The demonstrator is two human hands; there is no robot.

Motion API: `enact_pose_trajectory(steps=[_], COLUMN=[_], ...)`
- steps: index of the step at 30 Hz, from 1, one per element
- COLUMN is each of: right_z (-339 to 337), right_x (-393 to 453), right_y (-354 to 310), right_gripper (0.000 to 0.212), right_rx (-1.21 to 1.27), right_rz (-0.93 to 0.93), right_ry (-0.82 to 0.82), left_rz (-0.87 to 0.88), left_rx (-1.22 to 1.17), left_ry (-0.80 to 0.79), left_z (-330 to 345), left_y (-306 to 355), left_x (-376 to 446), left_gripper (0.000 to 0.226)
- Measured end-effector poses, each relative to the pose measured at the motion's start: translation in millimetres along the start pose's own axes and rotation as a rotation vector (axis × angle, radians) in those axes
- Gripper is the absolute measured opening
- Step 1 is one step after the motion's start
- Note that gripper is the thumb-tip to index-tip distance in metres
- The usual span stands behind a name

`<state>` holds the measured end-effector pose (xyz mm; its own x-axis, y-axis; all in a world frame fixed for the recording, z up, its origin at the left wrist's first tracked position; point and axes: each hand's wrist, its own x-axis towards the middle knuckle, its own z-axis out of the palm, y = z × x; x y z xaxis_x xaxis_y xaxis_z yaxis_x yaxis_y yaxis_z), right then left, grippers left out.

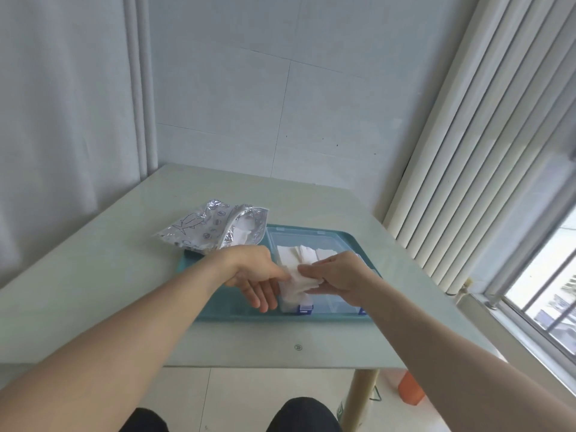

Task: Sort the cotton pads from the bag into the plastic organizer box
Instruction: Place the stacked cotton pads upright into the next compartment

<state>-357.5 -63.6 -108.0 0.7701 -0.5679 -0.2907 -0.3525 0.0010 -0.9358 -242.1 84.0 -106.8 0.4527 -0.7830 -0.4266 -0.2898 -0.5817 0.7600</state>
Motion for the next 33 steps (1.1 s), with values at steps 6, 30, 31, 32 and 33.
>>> enact_pose_trajectory(steps=[6, 30, 31, 32, 33], right_z=[11.1, -12.7, -14.5, -17.0, -18.4], right_x=[-10.6, 1.3, 2.9, 5.7, 7.1], right_y=[0.7, -10.3, -9.3, -7.2, -7.0], right_gripper=[0.021, 0.006, 0.009, 0.012, 0.015], right_rx=[-0.339, -0.517, -0.502, -0.496, -0.478], right_rz=[-0.082, 0.050, 0.062, 0.071, 0.081], right_ry=[0.153, -0.113, -0.129, -0.138, -0.142], left_rz=[-0.001, -0.221, -0.226, -0.231, -0.232], left_rx=[-0.027, 0.368, 0.371, 0.374, 0.378], left_ry=[0.014, -0.017, -0.013, -0.009, -0.003], left_z=[4.1, 7.7, 8.4, 10.3, 11.3], left_y=[6.7, 36.9, 36.7, 36.7, 36.2], left_x=[-5.7, 8.5, 8.8, 8.7, 8.6], left_gripper=[0.046, 0.039, 0.039, 0.039, 0.040])
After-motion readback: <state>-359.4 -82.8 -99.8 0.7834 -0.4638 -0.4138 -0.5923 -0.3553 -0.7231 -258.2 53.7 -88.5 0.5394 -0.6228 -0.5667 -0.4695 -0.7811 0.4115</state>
